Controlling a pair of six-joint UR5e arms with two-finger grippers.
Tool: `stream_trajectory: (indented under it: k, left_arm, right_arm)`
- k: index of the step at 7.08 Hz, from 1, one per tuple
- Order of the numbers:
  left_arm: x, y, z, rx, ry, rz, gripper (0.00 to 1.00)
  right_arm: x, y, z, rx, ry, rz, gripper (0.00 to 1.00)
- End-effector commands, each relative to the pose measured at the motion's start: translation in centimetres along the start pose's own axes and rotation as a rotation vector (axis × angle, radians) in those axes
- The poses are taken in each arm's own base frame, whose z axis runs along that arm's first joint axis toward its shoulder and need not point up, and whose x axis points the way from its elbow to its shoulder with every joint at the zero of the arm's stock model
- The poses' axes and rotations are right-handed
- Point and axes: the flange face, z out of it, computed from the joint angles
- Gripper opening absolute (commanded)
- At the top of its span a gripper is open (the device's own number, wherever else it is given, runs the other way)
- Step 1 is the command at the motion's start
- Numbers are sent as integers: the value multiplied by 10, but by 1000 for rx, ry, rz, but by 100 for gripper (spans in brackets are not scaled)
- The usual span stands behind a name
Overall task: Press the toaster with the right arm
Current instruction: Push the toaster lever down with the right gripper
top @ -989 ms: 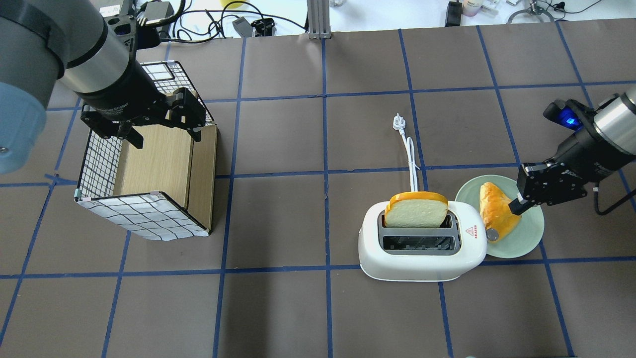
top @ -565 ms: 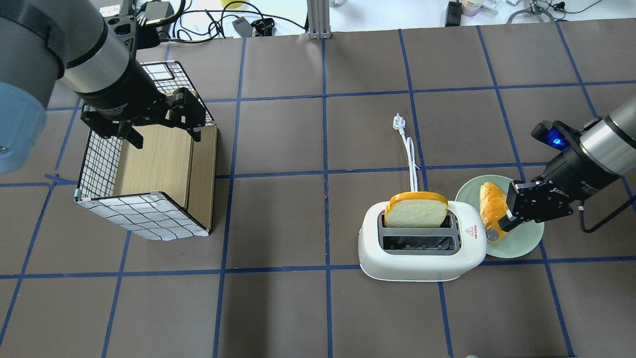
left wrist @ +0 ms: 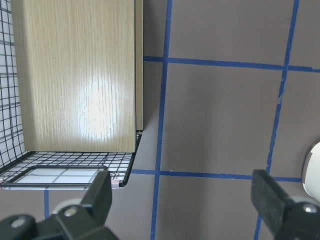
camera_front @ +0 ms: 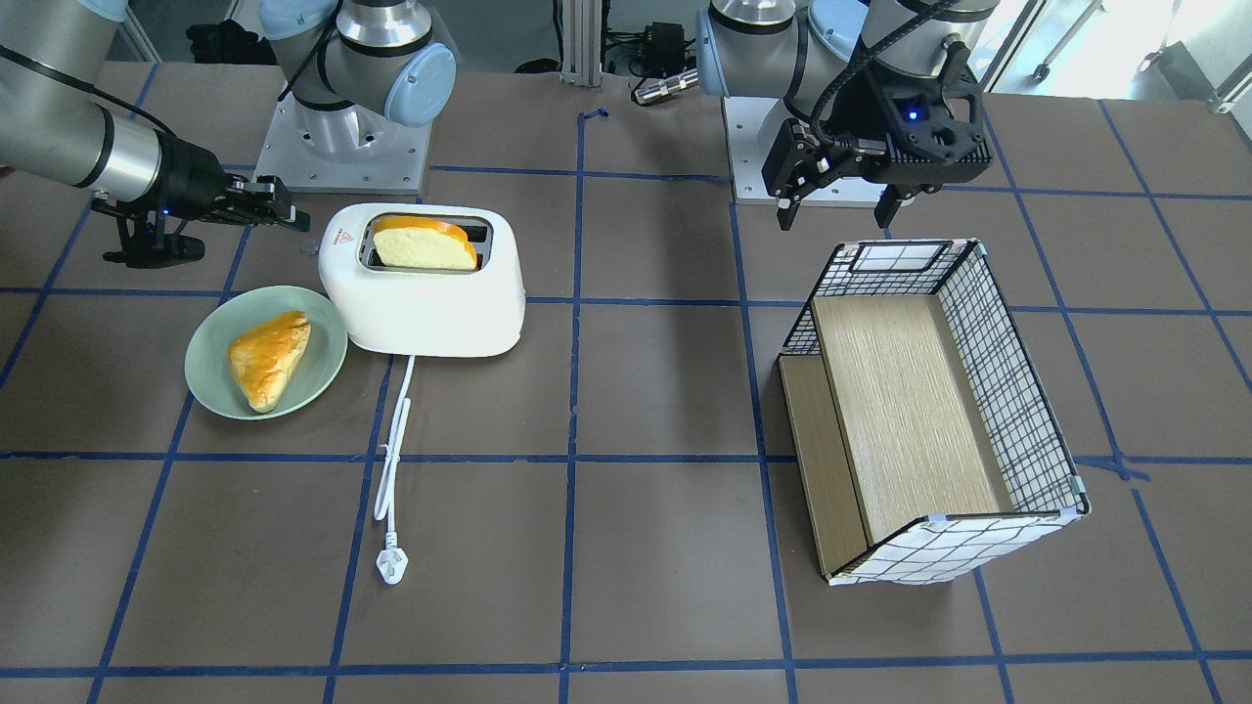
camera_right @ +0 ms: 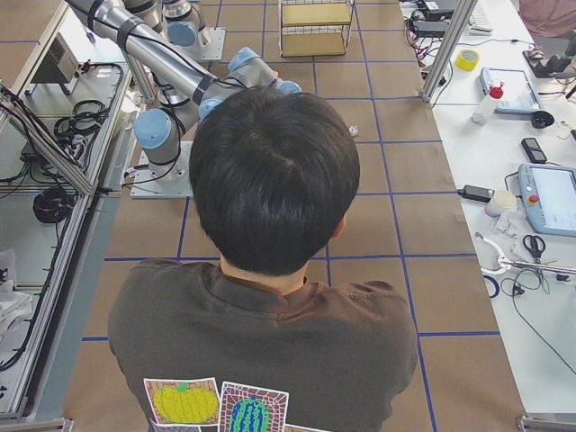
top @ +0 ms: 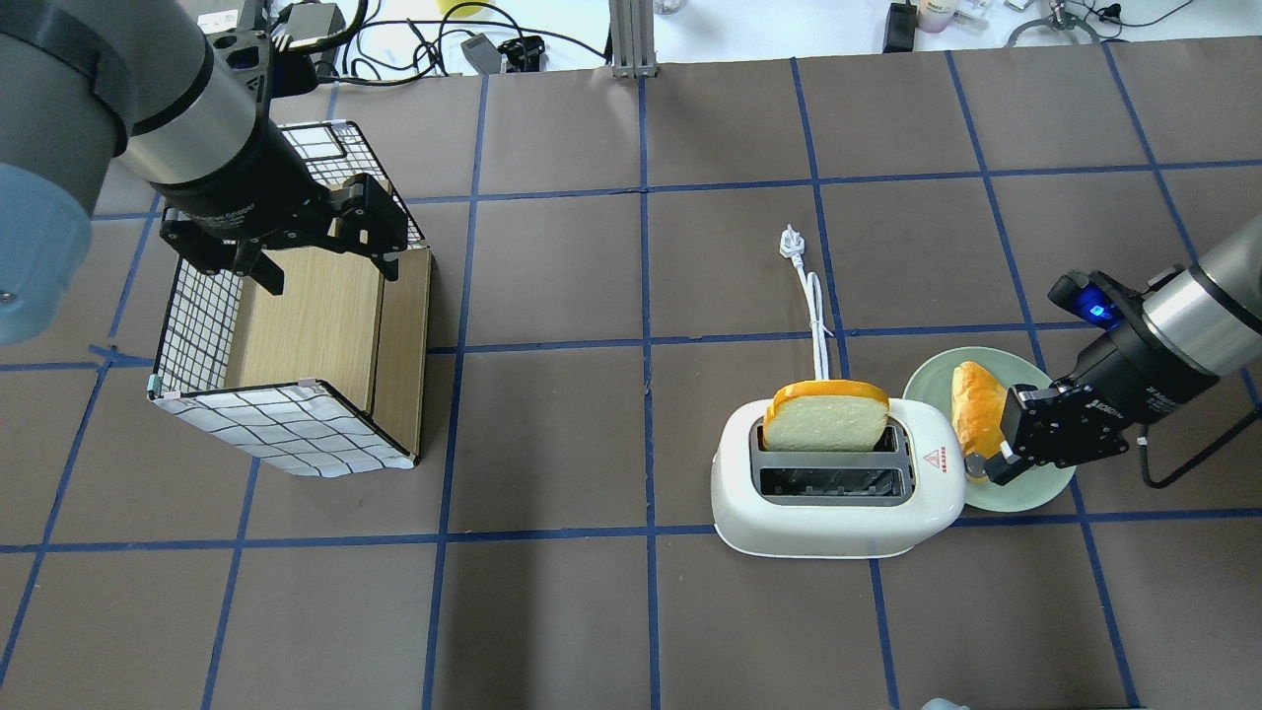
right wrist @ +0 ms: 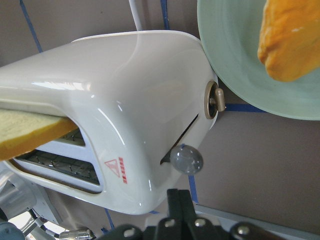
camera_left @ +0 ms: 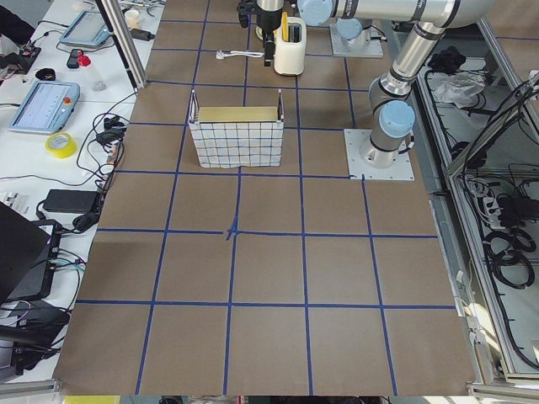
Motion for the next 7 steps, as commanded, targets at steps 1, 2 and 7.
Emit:
stream_trajectory:
  k: [1,2,7]
  left_arm:
    - [0,0,0,0,0,0,100]
    - [0,0,0,0,0,0,100]
    - [0,0,0,0,0,0,100]
  right_arm:
    - [14,-7,5,-14,-24,20,0]
    - [19,-11,9,-27,-33,27,0]
    - [25,-18,18,-51,-49,34,0]
